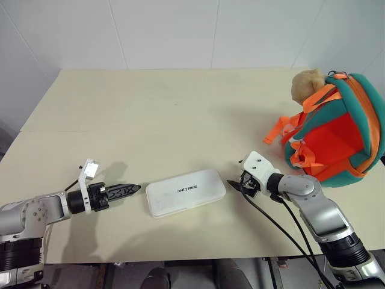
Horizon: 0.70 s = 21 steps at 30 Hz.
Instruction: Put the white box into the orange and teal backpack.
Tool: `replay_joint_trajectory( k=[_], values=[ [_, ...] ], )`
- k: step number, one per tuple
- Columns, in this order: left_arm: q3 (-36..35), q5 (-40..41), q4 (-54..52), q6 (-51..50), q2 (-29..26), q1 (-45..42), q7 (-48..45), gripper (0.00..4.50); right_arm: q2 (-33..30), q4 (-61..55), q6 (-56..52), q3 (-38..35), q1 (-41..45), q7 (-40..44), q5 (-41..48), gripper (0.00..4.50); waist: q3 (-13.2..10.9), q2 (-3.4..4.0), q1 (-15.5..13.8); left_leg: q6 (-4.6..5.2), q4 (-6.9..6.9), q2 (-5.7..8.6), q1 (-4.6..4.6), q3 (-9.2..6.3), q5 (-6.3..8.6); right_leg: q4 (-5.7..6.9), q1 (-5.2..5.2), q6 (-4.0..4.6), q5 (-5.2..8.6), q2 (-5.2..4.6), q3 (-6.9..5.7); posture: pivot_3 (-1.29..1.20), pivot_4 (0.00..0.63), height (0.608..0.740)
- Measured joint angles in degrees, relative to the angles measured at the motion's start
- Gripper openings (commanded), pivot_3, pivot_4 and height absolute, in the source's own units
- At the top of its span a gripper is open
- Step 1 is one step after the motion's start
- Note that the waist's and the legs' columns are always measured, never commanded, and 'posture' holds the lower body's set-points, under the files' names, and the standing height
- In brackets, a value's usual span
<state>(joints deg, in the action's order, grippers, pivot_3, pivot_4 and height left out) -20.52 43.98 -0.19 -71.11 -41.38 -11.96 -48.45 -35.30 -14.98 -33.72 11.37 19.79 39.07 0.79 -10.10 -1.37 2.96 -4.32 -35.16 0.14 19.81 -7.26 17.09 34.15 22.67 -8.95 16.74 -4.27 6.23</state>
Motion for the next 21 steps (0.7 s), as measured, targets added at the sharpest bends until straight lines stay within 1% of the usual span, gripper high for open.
replay_joint_trajectory(
  k=[4, 9, 11, 13, 17, 21],
  values=[
    [-1.27, 2.34, -4.35, -2.25, 1.60, 2.01, 2.48, 4.45, 0.04, 0.03, 0.11, 0.02, 0.17, 0.02, -0.13, 4.50, 0.00, 0.01, -0.35, -0.01, 0.00, 0.07, 0.04, 0.11, 0.17, -0.18, 0.00, -0.04, 0.03, -0.19, -0.17, 0.00, 0.150, 0.740],
    [-2.38, 5.62, -7.00, -5.30, 4.88, 2.93, 5.25, 4.45, 0.30, 0.10, 0.12, 0.09, 0.47, 0.04, -0.22, 4.50, 0.00, 0.02, -1.32, 0.10, -0.03, 0.07, 0.06, 0.26, 0.38, -0.29, 0.03, -0.02, 0.04, -0.30, -0.42, 0.00, 0.150, 0.740],
    [-2.42, 6.85, -8.32, -6.37, 5.40, 3.73, 5.90, 4.45, 0.34, 0.12, 0.16, 0.15, 0.60, 0.10, -0.20, 4.50, 0.00, 0.02, -1.47, 0.11, -0.05, 0.06, 0.17, 0.24, 0.40, -0.30, 0.11, -0.01, 0.05, -0.35, -0.54, 0.00, 0.150, 0.740],
    [-2.53, 7.80, -8.61, -7.13, 5.46, 3.96, 6.36, 4.45, 0.34, 0.12, 0.40, 0.15, 0.62, 0.11, -0.19, 4.50, 0.01, 0.03, -1.48, 0.11, -0.10, 0.07, 0.33, 0.24, 0.40, -0.29, 0.27, -0.01, 0.04, -0.36, -0.57, 0.00, 0.150, 0.740],
    [-2.77, 9.28, -8.61, -8.18, 5.78, 4.14, 7.14, 4.45, 0.34, 0.48, 1.10, 0.15, 0.62, 0.15, -0.14, 4.50, 0.01, 0.03, -1.43, 0.11, -0.10, 0.07, 0.35, 0.26, 0.40, -0.28, 0.32, -0.01, 0.05, -0.36, -0.58, 0.00, 0.150, 0.740],
    [-2.79, 10.95, -8.66, -8.55, 7.23, 4.61, 7.84, 4.45, 0.42, 0.71, 1.20, 0.15, 0.72, 0.15, -0.14, 4.50, 0.01, 0.03, -1.45, 0.11, -0.12, 0.07, 0.35, 0.26, 0.40, -0.28, 0.32, -0.01, 0.05, -0.36, -0.59, 0.00, 0.150, 0.740]
  ],
)
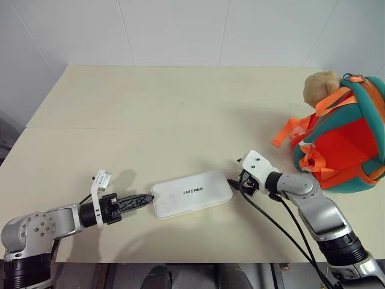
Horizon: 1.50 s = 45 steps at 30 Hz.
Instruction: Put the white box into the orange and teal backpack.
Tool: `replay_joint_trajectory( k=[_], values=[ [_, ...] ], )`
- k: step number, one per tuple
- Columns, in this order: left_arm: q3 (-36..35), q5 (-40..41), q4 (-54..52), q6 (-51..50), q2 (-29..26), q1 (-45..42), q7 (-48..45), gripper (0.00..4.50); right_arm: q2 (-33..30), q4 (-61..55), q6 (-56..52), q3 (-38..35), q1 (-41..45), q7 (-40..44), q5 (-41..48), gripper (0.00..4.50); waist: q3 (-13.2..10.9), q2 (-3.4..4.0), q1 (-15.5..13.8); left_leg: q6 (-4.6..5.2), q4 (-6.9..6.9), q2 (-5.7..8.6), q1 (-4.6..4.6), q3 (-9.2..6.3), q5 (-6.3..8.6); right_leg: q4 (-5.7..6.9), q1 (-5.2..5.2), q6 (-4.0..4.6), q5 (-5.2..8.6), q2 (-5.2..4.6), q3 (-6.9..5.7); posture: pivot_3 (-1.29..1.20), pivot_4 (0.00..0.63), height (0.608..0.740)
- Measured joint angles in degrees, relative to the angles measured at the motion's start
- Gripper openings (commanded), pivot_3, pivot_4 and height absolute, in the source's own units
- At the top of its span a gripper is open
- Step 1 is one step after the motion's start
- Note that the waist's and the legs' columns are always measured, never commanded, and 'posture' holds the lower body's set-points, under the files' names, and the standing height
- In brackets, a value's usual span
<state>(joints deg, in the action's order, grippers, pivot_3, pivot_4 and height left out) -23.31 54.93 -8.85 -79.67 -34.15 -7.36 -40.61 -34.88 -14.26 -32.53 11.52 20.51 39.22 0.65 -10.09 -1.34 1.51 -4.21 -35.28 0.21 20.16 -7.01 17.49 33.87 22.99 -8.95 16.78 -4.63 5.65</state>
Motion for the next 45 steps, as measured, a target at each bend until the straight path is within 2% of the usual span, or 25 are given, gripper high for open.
replay_joint_trajectory(
  k=[7, 25, 41, 45],
  values=[
    [1.31, 1.76, -1.00, -0.30, 4.28, -0.02, 1.93, 4.45, 0.15, 0.91, 0.07, 0.33, 0.75, 0.09, -0.01, 4.50, 0.05, 0.08, -0.03, 0.00, -0.11, 0.01, 0.00, 0.00, 0.00, 0.02, -0.05, 0.00, 0.00, 0.00, -0.01, 0.00, 0.150, 0.740],
    [2.44, 3.25, 0.26, -1.07, 10.64, -3.56, 6.91, 4.45, 0.15, 1.25, 0.00, 0.79, 1.15, 0.19, -0.34, 4.50, 0.07, 0.11, -0.11, 0.01, -0.46, 0.04, 0.01, -0.05, 0.00, 0.06, -0.21, -0.10, -0.07, 0.00, -0.03, 0.00, 0.150, 0.740],
    [3.06, 4.02, 2.00, -2.77, 13.97, -8.15, 12.43, 4.45, 0.13, 1.06, -0.04, 0.94, 1.15, 1.17, -0.37, 4.50, 0.06, 0.11, 0.01, 0.00, -0.57, 0.04, 0.03, -0.10, 0.01, 0.06, -0.26, -0.14, -0.09, 0.01, -0.08, 0.00, 0.150, 0.740],
    [3.03, 3.93, 3.30, -2.04, 14.09, -8.24, 13.48, 3.29, 0.13, 1.00, -0.04, 0.94, 1.15, 1.19, -0.36, 4.50, 0.06, 0.10, 0.02, 0.00, -0.58, 0.04, 0.05, -0.10, 0.01, 0.06, -0.24, -0.14, -0.09, 0.01, -0.09, 0.00, 0.150, 0.740]
  ],
)
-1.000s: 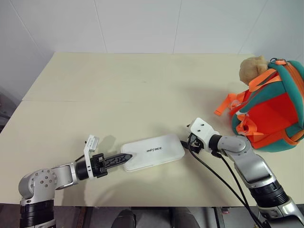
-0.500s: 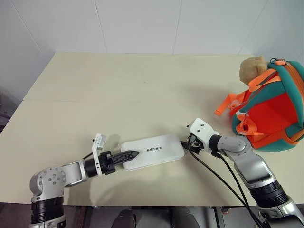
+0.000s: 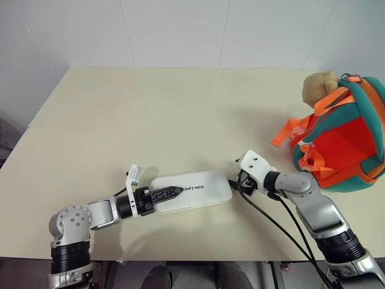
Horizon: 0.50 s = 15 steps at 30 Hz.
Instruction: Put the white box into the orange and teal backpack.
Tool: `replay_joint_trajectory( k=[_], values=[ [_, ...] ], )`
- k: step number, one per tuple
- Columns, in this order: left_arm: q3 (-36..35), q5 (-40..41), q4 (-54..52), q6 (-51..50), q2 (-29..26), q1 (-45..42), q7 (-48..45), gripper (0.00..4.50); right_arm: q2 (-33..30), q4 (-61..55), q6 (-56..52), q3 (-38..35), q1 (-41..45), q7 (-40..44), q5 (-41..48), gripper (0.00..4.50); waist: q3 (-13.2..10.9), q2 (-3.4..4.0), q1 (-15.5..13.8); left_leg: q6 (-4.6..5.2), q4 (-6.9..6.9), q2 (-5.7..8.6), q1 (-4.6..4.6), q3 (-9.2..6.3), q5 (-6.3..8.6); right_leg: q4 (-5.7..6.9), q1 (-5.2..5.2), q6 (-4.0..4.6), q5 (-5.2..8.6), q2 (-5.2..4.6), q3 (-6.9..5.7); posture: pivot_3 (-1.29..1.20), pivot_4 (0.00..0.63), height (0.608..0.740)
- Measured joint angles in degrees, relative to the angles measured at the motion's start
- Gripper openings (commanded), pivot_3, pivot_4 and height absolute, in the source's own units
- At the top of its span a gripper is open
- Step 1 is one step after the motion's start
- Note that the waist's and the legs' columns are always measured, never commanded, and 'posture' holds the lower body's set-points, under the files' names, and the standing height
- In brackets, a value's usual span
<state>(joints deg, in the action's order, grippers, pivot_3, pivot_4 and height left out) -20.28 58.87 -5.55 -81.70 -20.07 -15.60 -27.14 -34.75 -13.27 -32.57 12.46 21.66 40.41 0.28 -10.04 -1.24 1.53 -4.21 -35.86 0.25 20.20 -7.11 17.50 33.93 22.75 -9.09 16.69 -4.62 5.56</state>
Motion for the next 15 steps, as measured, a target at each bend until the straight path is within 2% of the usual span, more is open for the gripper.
replay_joint_trajectory(
  k=[5, 7, 15],
  values=[
    [-0.07, 0.39, 1.44, 0.62, -0.98, 0.05, -1.03, 1.84, -0.02, -0.15, 0.01, 0.00, -0.03, 0.14, 0.12, 4.50, -0.01, 0.00, 0.01, -0.02, 0.02, 0.00, 0.04, 0.00, 0.05, -0.03, 0.05, 0.01, 0.01, 0.00, 0.00, 0.00, 0.150, 0.740],
    [-0.08, 1.68, 1.36, 0.62, -1.06, 0.04, -2.11, 1.40, -0.10, -0.15, 0.01, -0.04, -0.04, 0.14, 0.10, 4.50, -0.01, 0.00, 0.01, -0.02, 0.00, 0.00, 0.04, 0.01, 0.07, -0.05, 0.04, 0.01, 0.01, 0.00, 0.00, 0.00, 0.150, 0.740],
    [-0.01, 1.77, 1.72, 1.92, -1.52, 0.19, -2.80, 1.29, -0.13, -0.15, 0.04, -0.01, -0.08, 0.16, 0.11, 4.50, -0.01, 0.00, 0.06, -0.02, -0.05, -0.01, 0.04, 0.01, 0.07, -0.03, 0.04, 0.01, 0.01, 0.01, 0.00, 0.00, 0.150, 0.740]
  ],
)
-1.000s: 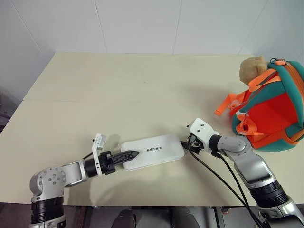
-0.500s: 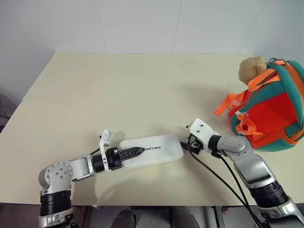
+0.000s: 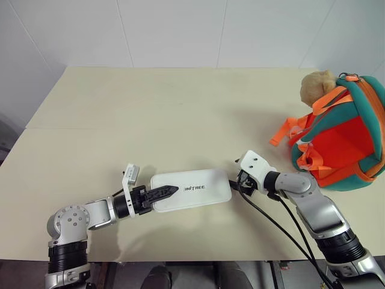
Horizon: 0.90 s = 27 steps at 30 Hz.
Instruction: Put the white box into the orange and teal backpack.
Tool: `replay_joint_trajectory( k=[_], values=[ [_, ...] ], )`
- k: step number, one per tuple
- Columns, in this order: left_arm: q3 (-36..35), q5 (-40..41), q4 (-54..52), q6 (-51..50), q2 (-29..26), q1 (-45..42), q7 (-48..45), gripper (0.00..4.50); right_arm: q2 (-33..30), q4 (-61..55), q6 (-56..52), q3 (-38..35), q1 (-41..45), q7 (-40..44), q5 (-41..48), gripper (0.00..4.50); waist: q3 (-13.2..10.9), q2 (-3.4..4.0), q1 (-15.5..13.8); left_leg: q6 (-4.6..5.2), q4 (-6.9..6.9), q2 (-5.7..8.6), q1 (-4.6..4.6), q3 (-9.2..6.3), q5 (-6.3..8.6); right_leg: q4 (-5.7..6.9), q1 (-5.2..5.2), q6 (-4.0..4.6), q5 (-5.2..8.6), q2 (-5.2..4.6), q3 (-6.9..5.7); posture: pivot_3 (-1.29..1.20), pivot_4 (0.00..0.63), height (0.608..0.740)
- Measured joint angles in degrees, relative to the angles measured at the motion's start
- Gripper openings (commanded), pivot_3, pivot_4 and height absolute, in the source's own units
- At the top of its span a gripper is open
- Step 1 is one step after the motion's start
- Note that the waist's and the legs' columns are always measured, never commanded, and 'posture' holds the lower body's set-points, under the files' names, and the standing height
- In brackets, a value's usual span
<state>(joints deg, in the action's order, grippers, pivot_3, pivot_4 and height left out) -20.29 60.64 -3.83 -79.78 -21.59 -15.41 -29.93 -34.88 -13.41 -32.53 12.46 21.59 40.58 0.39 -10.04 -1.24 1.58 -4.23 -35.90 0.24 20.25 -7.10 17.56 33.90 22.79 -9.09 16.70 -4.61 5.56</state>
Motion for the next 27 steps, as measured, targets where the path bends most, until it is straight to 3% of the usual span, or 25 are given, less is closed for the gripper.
replay_joint_trajectory(
  k=[13, 21, 27],
  values=[
    [-4.98, 0.99, 3.15, 4.47, 1.70, -3.51, 6.00, 1.29, 0.80, -0.05, -0.07, -2.64, -0.09, -1.79, 0.59, 4.50, -0.02, -0.01, -0.07, 0.00, -0.02, 0.00, 0.05, -0.02, 0.00, -0.01, 0.01, -0.02, -0.01, 0.00, -0.01, 0.00, 0.150, 0.740],
    [-8.19, 3.89, 7.15, 2.21, 4.67, -8.47, 14.02, 1.28, 9.54, -5.24, 1.17, -14.52, -1.64, -13.13, 2.55, 4.50, -0.02, -0.02, -0.19, -0.33, -0.06, -0.01, 0.78, -0.04, -0.12, 0.17, 0.87, -0.03, -0.02, 0.00, -0.01, 0.00, 0.150, 0.740],
    [-8.42, 5.37, 11.38, -0.55, 3.23, -12.77, 15.35, 1.28, 16.07, -14.14, 2.63, -19.62, -6.98, -22.56, 2.38, 4.50, -0.02, -0.03, -0.29, -0.51, -0.02, 0.00, 0.98, 0.01, -0.22, 0.30, 1.14, -0.03, -0.02, -0.01, -0.08, 0.00, 0.150, 0.740]
  ],
)
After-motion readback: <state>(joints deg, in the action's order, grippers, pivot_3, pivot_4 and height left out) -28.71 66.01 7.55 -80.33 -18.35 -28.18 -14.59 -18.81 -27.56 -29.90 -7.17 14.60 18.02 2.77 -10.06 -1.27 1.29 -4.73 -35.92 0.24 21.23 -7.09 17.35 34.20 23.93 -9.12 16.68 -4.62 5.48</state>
